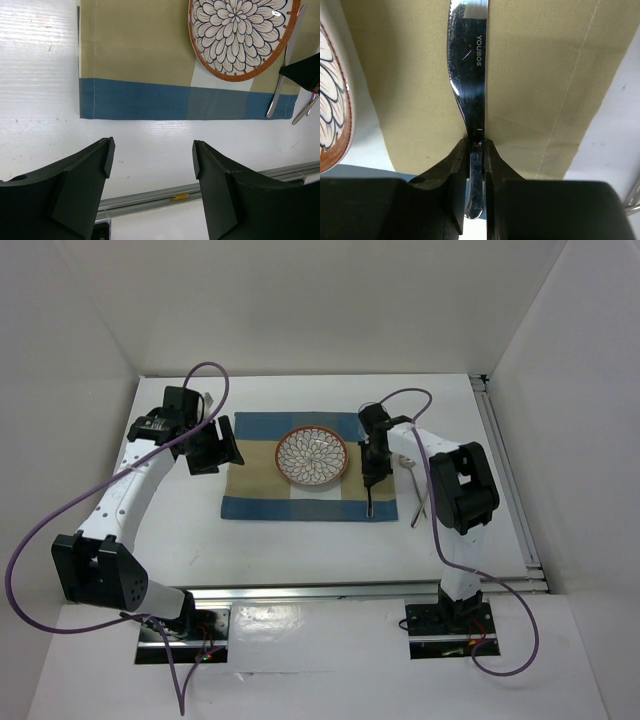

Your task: Set the dinner table for one person

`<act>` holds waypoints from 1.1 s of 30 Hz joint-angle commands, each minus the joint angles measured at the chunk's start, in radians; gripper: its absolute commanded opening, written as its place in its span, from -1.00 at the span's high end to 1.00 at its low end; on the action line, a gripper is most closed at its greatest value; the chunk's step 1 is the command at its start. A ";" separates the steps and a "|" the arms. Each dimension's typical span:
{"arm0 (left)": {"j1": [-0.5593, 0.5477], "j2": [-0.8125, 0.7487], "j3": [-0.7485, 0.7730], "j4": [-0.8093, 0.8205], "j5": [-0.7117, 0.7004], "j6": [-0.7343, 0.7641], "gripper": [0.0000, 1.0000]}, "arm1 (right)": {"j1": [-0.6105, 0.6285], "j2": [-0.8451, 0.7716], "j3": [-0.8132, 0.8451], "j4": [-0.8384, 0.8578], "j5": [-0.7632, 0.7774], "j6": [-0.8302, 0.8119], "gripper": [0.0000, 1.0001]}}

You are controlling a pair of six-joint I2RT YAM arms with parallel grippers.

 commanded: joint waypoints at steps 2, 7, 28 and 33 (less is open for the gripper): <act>-0.004 0.007 0.002 0.012 0.011 -0.008 -0.61 | 0.018 -0.006 0.048 0.044 -0.025 0.043 0.71; -0.004 0.007 0.002 0.012 0.011 -0.008 -0.61 | 0.027 -0.006 0.097 0.003 0.021 0.052 0.11; -0.004 0.007 -0.017 0.012 0.018 -0.008 -0.59 | -0.337 -0.345 -0.292 0.082 0.064 0.072 0.08; -0.004 0.007 -0.017 0.000 -0.014 0.001 -0.59 | -0.364 -0.335 -0.338 0.127 0.038 0.082 0.14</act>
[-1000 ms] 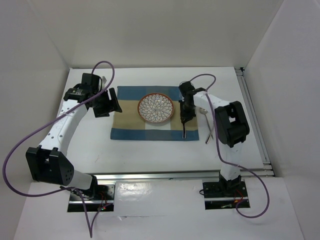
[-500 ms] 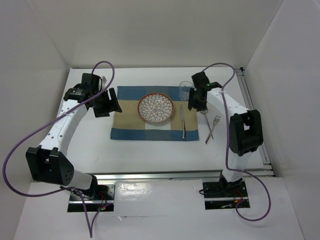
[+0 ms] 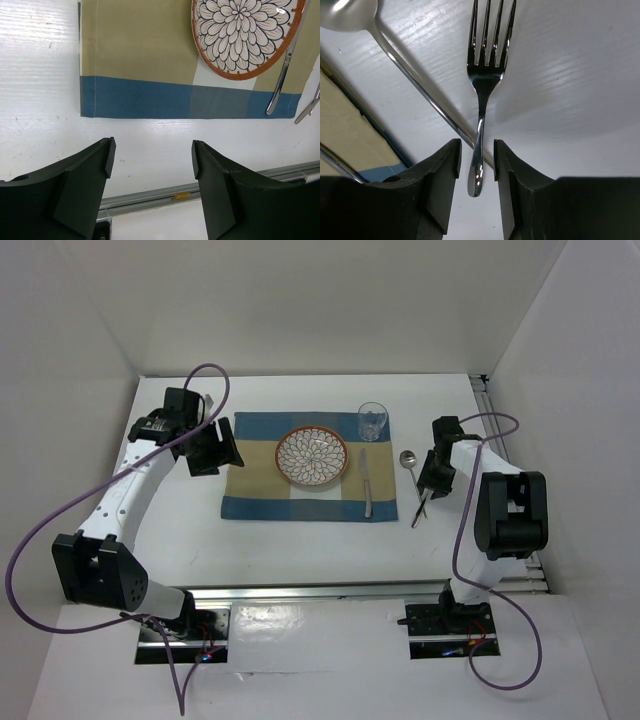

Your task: Set the dinner table for one person

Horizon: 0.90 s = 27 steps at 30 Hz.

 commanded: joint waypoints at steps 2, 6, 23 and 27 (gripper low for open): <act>-0.004 0.007 -0.008 0.000 -0.013 0.001 -0.59 | -0.012 -0.028 -0.010 0.103 -0.037 0.027 0.14; -0.004 0.007 -0.017 0.000 0.008 0.001 -0.59 | -0.033 -0.008 -0.010 0.112 -0.037 0.027 0.16; -0.004 0.007 -0.026 0.000 0.008 0.001 -0.59 | -0.062 0.054 -0.058 0.165 -0.037 0.027 0.26; -0.004 0.007 -0.026 0.000 -0.001 0.001 -0.59 | -0.062 0.064 -0.067 0.175 -0.037 0.027 0.33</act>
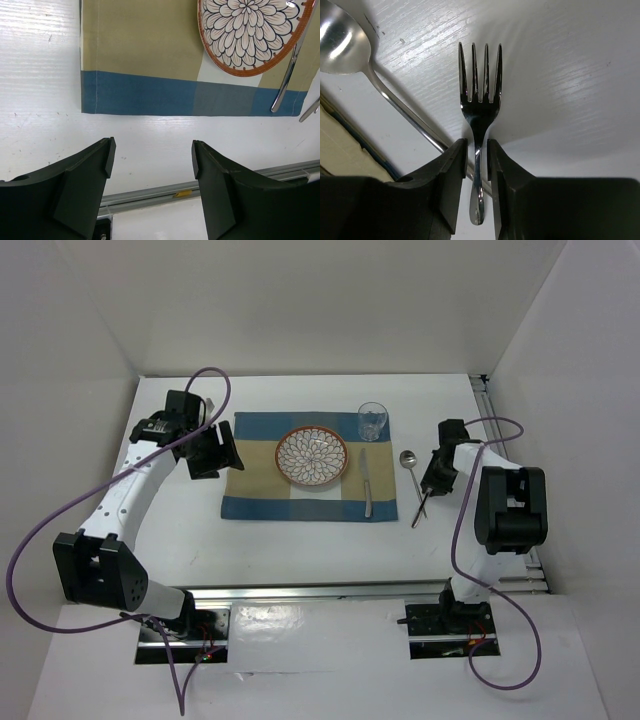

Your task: Set the dinner table for one person

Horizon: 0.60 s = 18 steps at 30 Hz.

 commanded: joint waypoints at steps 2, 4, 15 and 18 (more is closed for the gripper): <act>-0.004 0.007 0.007 0.002 0.000 0.001 -0.59 | -0.004 0.019 -0.030 0.032 0.010 0.005 0.41; -0.004 0.007 0.018 -0.007 0.000 0.001 -0.59 | -0.004 -0.018 -0.030 0.032 0.024 0.005 0.61; -0.004 0.016 0.170 -0.071 0.026 0.021 -0.59 | 0.151 -0.251 0.206 -0.143 0.001 0.014 1.00; -0.004 0.016 0.214 -0.091 0.026 0.021 -0.59 | 0.349 -0.230 0.298 -0.153 -0.011 0.067 1.00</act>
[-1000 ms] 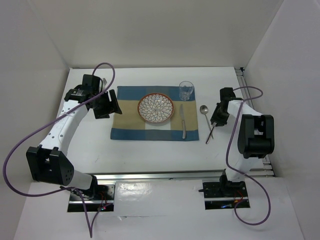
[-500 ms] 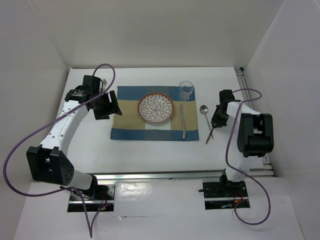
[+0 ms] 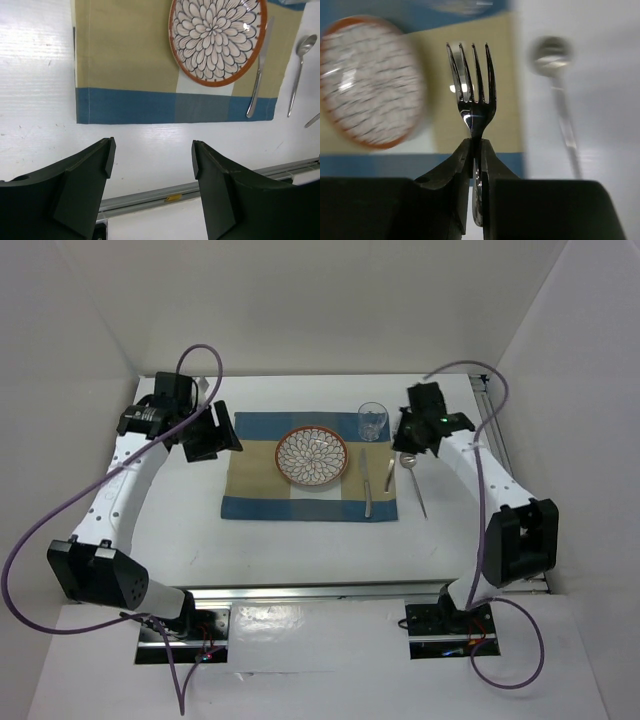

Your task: Set the dinner table for one person

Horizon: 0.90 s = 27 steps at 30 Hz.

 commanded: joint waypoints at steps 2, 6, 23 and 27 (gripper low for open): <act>-0.004 0.007 0.090 -0.038 -0.004 -0.030 -0.59 | 0.266 0.033 0.175 -0.027 -0.103 0.102 1.00; -0.004 0.016 0.160 -0.068 -0.015 -0.094 -0.53 | 0.427 0.129 0.316 0.054 -0.137 0.151 1.00; 0.024 -0.303 0.032 -0.060 -0.152 -0.311 -0.49 | 0.707 0.850 0.982 0.096 0.041 0.400 1.00; 0.024 -0.285 0.059 -0.071 -0.152 -0.277 -0.49 | 0.707 0.913 1.001 0.109 0.050 0.426 1.00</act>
